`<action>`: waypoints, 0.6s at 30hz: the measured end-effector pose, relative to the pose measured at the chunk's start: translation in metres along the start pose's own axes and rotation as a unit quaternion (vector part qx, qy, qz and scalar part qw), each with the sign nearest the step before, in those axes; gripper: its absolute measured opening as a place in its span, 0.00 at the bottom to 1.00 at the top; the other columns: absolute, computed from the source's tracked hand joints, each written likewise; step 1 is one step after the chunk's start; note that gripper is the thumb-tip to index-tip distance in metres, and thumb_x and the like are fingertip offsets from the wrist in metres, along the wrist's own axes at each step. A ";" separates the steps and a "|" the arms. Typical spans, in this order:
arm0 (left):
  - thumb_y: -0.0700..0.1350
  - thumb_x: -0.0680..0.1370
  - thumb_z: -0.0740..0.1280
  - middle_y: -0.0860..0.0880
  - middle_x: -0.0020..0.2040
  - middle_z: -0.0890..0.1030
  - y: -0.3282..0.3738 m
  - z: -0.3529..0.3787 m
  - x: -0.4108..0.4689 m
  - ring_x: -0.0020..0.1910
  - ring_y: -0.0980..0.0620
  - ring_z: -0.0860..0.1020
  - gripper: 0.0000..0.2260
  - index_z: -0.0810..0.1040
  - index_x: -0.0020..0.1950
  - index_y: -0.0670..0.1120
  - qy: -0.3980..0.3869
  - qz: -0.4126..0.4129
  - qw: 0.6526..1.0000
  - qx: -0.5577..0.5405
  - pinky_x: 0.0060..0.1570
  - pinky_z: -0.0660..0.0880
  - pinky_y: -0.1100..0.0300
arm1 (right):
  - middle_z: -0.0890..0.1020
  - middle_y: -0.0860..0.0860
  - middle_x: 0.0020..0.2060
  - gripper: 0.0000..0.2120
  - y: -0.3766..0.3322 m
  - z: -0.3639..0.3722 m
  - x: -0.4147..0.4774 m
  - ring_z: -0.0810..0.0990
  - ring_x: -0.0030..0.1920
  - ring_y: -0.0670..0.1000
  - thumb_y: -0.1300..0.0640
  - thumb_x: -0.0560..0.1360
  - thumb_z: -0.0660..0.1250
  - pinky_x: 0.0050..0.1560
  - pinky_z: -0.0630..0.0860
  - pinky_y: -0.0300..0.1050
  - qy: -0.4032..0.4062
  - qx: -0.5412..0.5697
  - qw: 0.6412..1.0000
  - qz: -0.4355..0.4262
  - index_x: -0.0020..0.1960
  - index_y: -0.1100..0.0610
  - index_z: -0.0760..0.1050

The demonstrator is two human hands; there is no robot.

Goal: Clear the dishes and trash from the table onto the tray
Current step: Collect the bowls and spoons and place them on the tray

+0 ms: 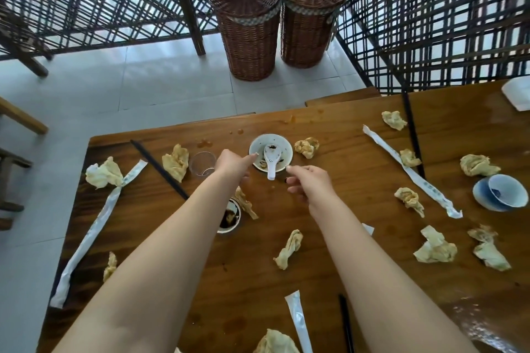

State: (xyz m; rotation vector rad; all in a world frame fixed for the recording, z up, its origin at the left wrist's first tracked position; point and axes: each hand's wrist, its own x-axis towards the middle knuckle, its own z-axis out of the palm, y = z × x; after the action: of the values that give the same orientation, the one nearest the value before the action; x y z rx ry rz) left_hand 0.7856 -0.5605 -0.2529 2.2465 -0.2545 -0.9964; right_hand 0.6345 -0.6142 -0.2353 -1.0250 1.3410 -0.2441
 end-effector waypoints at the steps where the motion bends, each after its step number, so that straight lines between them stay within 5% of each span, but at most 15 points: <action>1: 0.54 0.77 0.68 0.46 0.44 0.77 0.000 0.001 0.003 0.38 0.53 0.78 0.25 0.70 0.66 0.39 -0.004 -0.001 1.000 -0.007 0.50 0.80 0.56 | 0.81 0.52 0.39 0.06 0.003 -0.002 0.001 0.76 0.32 0.47 0.55 0.75 0.68 0.32 0.68 0.38 -0.003 0.010 1.000 0.004 0.48 0.57 0.75; 6: 0.52 0.77 0.68 0.44 0.59 0.77 0.000 0.008 0.010 0.50 0.50 0.79 0.26 0.68 0.71 0.41 -0.059 -0.015 0.997 -0.054 0.54 0.79 0.54 | 0.82 0.52 0.42 0.05 0.020 -0.011 0.003 0.79 0.35 0.46 0.54 0.76 0.68 0.35 0.70 0.38 -0.014 -0.079 0.996 -0.027 0.48 0.56 0.75; 13: 0.43 0.77 0.69 0.43 0.57 0.79 0.001 0.017 0.006 0.51 0.48 0.81 0.21 0.70 0.69 0.40 -0.062 -0.042 0.986 -0.146 0.43 0.80 0.59 | 0.81 0.52 0.39 0.05 0.034 -0.022 0.002 0.78 0.34 0.47 0.57 0.78 0.65 0.35 0.71 0.38 -0.018 -0.049 0.998 -0.021 0.47 0.58 0.75; 18: 0.40 0.77 0.68 0.44 0.51 0.77 0.008 0.019 -0.002 0.52 0.46 0.80 0.16 0.72 0.64 0.40 -0.060 -0.041 0.984 -0.165 0.47 0.80 0.55 | 0.81 0.52 0.37 0.04 0.041 -0.021 0.000 0.78 0.33 0.48 0.57 0.78 0.65 0.35 0.70 0.39 -0.026 -0.031 0.999 -0.012 0.47 0.58 0.75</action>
State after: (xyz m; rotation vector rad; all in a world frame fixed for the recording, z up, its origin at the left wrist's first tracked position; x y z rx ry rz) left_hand 0.7716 -0.5750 -0.2562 1.9113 -0.0427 -1.1297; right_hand 0.5995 -0.6007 -0.2622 -1.0926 1.2959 -0.1932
